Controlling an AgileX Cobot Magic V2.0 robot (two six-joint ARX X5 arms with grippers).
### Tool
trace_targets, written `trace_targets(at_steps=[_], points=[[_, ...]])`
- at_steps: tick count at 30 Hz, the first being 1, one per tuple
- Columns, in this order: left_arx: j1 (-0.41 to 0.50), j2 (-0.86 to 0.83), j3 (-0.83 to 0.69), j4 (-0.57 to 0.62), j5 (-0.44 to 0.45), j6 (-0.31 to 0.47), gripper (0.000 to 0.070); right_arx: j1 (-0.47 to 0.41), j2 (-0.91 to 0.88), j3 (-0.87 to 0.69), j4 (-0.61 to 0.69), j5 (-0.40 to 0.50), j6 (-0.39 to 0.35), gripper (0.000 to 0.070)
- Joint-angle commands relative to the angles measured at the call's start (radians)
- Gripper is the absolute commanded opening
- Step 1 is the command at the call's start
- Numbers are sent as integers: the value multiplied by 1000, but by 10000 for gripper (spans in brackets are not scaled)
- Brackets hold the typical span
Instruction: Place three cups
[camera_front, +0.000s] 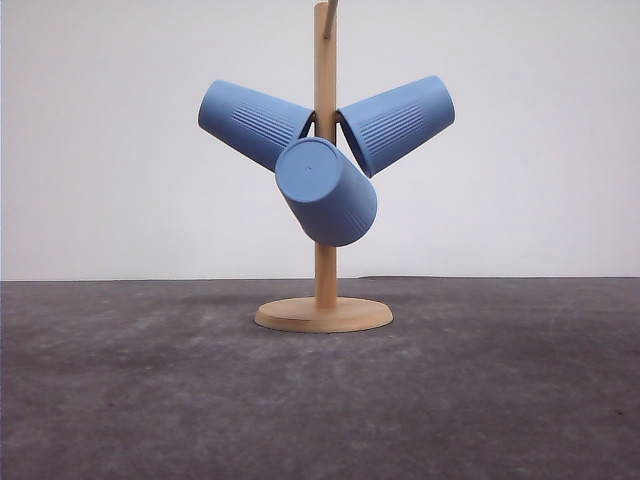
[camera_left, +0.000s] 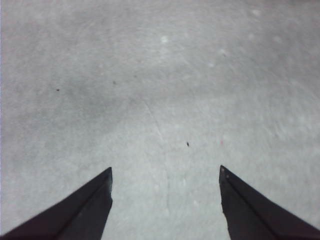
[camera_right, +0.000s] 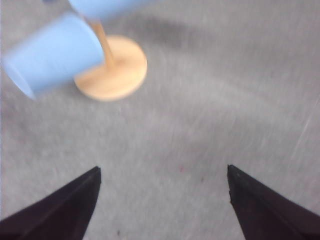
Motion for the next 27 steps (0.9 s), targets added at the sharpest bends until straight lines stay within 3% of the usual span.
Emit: trace_targets(at_steps=[1, 5, 12, 13, 14, 15, 16, 19, 27], points=[[9, -4, 4, 29, 55, -10, 393, -1, -32, -65, 48, 0, -9, 511], [36, -23, -1, 75, 172, 9, 393, -1, -111, -200, 127, 0, 30, 511], [43, -27, 0, 93, 175, 8, 393, -1, -134, -223, 128, 0, 61, 511], [43, -27, -1, 93, 176, 9, 377, -1, -134, -223, 129, 0, 71, 473], [43, -27, -1, 92, 176, 10, 336, -1, -134, -223, 130, 0, 82, 382], [43, -27, -1, 90, 176, 15, 167, -1, -134, -223, 130, 0, 90, 170], [43, -28, -1, 91, 176, 20, 52, -1, -134, -223, 131, 2, 96, 37], [43, -30, 0, 109, 176, 25, 0, -1, -134, -223, 145, 24, 117, 16], [43, -30, 0, 120, 176, 0, 0, -1, -135, -223, 179, 21, 149, 17]])
